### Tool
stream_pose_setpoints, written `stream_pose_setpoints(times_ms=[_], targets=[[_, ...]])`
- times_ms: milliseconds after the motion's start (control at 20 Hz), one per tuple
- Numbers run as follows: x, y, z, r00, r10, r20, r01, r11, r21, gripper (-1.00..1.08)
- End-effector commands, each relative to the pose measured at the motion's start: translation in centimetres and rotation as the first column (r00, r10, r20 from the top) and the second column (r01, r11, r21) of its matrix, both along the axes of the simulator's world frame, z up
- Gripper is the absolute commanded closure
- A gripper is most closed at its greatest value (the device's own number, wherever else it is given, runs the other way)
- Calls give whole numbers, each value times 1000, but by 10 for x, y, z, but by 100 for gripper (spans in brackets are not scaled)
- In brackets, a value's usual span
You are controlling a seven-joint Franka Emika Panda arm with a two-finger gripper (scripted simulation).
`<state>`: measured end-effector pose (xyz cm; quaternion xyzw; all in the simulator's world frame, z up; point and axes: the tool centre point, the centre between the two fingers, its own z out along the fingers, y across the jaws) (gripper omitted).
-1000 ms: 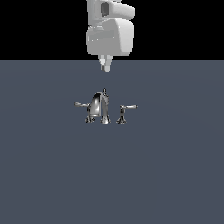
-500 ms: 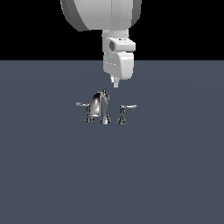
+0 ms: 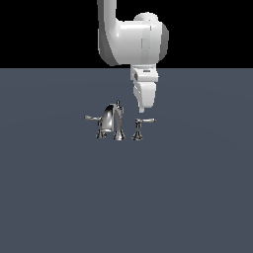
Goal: Turn on the faucet by rotating a designated handle.
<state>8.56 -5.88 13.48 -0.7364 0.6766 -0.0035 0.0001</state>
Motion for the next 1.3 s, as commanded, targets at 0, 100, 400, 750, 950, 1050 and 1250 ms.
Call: stream_pose_setpoints(times_ms=[0,100,400,750,950,1050,1250], targets=[[8,-11,-13,999,-53,-1,53,999,0,108],[13,-18,-21,996,-86,-2,86,996,1,108],[21,-33,-37,988,-154,-5,154,988,3,108],[23,-37,-41,985,-171,-5,171,985,4,108],[18,-39,-41,985,-170,-6,170,985,4,108],[12,-41,-41,985,-170,-6,170,985,4,108],[1,-44,-41,985,-170,-5,170,985,4,108]])
